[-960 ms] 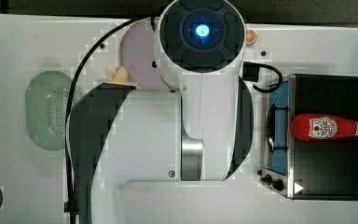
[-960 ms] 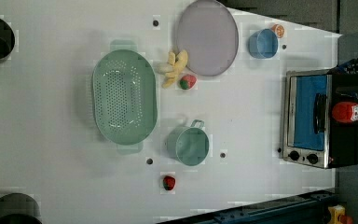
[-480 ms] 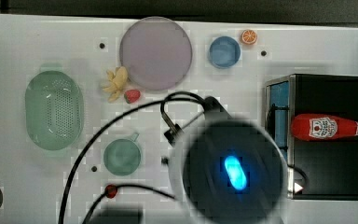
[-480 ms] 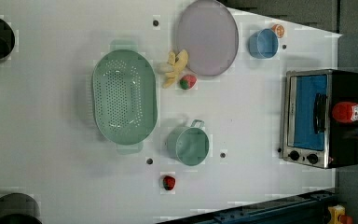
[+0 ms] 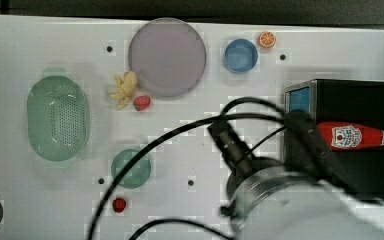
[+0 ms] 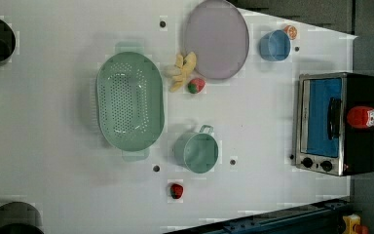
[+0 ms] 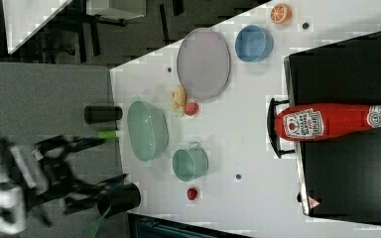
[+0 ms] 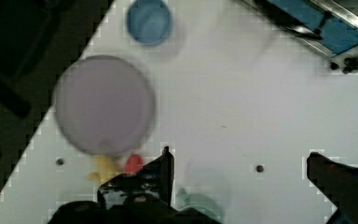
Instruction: Pick Ketchup from oven and place it on table.
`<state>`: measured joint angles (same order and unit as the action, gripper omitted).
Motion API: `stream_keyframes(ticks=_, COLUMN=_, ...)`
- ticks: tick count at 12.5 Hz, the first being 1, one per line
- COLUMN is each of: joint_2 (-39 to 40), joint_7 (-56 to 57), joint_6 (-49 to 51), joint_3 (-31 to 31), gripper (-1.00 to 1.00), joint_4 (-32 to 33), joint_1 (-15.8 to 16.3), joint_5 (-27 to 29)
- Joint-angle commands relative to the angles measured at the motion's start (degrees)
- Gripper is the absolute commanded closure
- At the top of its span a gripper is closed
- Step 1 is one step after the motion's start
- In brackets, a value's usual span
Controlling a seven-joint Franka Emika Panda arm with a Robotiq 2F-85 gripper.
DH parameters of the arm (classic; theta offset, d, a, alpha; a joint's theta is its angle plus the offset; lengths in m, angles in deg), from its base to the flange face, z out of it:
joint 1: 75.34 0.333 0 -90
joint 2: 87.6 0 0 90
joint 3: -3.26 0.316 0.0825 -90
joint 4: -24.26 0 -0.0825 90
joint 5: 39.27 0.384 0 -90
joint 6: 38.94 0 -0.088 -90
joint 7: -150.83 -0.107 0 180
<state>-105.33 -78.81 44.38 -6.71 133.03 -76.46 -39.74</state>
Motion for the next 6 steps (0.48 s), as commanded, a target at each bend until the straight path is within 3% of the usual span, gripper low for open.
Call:
stream_keyframes(ticks=1, joint_2=5.36, joint_7=0.02, joint_6=-0.98, joint_3=-7.65, gripper=-1.0, joint_4=1.93, joint_1=-1.97, joint_5=0.05)
stream_keyframes(ticks=6, joint_2=16.6, joint_7=0.02, joint_6=-18.71, joint_3=-19.37, gripper=-1.0, joint_4=1.41, joint_1=-2.83, joint_5=-0.02)
